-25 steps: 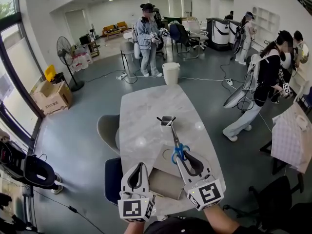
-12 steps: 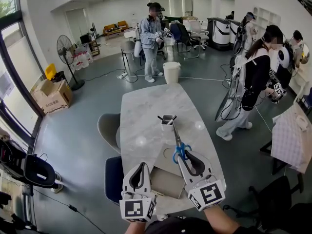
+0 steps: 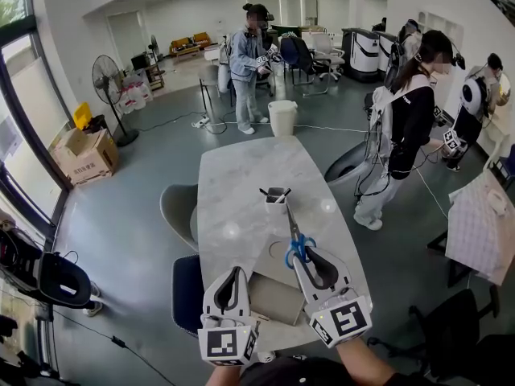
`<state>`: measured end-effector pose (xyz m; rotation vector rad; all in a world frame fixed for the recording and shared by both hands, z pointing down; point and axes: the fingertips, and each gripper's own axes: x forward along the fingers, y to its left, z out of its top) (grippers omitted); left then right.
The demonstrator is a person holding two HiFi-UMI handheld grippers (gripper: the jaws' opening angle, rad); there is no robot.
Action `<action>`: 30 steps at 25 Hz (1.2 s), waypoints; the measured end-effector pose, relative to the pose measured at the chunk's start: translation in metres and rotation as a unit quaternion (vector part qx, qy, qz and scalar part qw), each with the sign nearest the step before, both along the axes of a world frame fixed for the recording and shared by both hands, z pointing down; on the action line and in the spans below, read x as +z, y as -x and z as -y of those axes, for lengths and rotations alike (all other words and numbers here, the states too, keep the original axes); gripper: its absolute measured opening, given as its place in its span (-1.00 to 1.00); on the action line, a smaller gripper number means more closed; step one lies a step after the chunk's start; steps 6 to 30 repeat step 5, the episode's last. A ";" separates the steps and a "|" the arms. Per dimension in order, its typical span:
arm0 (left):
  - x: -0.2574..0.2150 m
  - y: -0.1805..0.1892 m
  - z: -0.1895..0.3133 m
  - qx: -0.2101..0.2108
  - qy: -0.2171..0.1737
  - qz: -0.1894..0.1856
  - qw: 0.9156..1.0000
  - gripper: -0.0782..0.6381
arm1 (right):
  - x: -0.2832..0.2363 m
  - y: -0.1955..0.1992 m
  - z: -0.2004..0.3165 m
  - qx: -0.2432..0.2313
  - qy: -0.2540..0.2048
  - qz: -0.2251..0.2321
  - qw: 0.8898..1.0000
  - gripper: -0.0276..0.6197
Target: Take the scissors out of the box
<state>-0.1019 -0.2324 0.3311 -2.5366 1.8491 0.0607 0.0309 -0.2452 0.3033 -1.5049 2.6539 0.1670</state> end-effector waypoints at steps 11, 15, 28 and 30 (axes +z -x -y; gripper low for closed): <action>-0.001 -0.001 0.002 0.001 0.001 0.000 1.000 -0.73 | -0.004 0.000 0.002 0.001 -0.003 0.000 1.000 -0.67; -0.001 -0.001 0.002 0.001 0.001 0.000 1.000 -0.73 | -0.004 0.000 0.002 0.001 -0.003 0.000 1.000 -0.67; -0.001 -0.001 0.002 0.001 0.001 0.000 1.000 -0.73 | -0.004 0.000 0.002 0.001 -0.003 0.000 1.000 -0.67; -0.001 -0.001 0.002 0.001 0.001 0.000 1.000 -0.73 | -0.004 0.000 0.002 0.001 -0.003 0.000 1.000 -0.67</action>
